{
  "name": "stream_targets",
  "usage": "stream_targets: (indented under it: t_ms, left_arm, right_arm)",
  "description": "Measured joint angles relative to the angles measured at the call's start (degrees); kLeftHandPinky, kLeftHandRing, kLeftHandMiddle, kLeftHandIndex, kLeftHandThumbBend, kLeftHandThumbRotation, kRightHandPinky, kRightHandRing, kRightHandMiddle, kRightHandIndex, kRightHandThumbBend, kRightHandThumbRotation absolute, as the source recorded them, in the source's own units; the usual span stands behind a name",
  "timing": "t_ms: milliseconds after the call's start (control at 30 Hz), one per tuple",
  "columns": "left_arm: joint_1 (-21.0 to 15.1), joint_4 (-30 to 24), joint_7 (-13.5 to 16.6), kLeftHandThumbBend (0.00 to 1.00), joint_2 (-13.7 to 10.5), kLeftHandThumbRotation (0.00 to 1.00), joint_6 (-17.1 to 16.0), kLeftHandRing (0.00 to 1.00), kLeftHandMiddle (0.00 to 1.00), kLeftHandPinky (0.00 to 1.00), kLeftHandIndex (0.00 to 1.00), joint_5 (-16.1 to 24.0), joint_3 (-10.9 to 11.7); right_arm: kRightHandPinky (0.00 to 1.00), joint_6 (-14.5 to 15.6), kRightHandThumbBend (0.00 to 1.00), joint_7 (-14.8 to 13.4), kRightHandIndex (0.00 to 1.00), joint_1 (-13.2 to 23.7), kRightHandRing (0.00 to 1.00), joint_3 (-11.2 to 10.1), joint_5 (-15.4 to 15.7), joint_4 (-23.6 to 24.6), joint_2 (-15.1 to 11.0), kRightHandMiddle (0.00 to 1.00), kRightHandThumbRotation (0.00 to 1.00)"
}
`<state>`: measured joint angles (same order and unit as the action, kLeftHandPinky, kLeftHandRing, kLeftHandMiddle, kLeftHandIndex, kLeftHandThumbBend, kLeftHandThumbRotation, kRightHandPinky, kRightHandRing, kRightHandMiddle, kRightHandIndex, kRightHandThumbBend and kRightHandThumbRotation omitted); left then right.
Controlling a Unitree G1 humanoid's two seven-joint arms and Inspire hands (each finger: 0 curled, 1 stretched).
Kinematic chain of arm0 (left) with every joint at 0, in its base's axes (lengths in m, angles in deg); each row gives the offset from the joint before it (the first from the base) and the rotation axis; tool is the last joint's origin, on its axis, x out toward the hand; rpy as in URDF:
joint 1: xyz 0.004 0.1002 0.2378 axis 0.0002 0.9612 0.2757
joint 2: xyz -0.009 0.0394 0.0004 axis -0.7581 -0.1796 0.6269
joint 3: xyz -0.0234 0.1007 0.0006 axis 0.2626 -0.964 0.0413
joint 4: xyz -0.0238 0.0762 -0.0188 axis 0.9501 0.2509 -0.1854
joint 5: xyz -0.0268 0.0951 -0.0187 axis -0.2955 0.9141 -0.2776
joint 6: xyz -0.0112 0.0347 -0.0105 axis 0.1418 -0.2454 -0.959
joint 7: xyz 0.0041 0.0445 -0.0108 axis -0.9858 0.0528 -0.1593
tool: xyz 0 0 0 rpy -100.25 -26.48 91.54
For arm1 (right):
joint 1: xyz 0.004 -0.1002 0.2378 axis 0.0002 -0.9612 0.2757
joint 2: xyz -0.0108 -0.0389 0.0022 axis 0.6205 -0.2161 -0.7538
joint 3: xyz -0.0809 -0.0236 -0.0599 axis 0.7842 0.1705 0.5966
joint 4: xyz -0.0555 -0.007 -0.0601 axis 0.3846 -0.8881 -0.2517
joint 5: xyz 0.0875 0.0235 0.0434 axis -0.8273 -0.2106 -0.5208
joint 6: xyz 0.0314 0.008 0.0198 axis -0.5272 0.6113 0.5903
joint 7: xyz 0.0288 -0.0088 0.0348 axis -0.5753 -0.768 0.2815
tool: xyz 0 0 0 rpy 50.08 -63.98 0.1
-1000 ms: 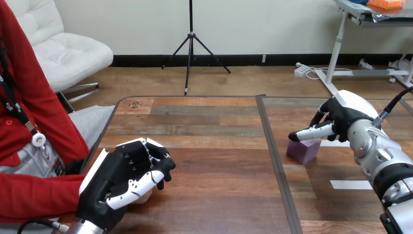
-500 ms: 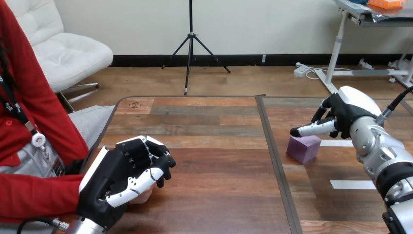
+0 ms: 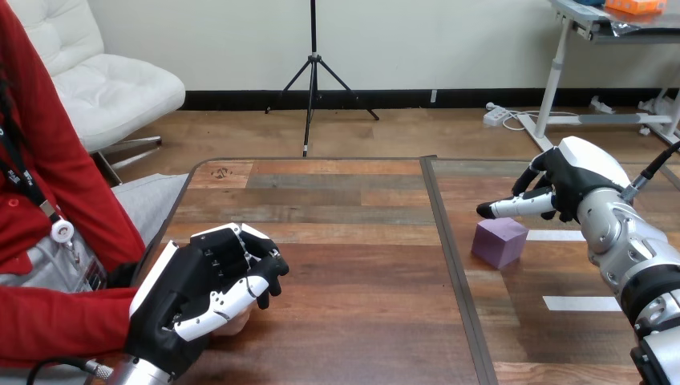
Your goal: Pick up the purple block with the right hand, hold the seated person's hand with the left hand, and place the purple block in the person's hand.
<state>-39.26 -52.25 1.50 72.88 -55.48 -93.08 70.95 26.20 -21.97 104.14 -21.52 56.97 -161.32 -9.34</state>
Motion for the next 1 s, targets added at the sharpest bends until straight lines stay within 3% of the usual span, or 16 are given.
stream_targets:
  t_ms: [567, 1000]
  left_arm:
    - [0.0, 0.0, -0.1, 0.49, -0.1, 0.29, 0.0, 0.37, 0.49, 0.23, 0.45, 0.0, 0.0]
    - [0.0, 0.0, -0.1, 0.5, -0.1, 0.3, 0.0, 0.37, 0.49, 0.24, 0.46, 0.0, 0.0]
  right_arm:
    - [0.65, 0.0, 1.0, -0.7, 0.78, 0.1, 0.76, 0.1, 0.1, 0.0, 0.0, 0.77, 0.5]
    - [0.74, 2.6, 1.0, 3.9, 0.9, 0.4, 0.87, 0.4, 0.1, 0.0, 0.2, 0.88, 0.5]
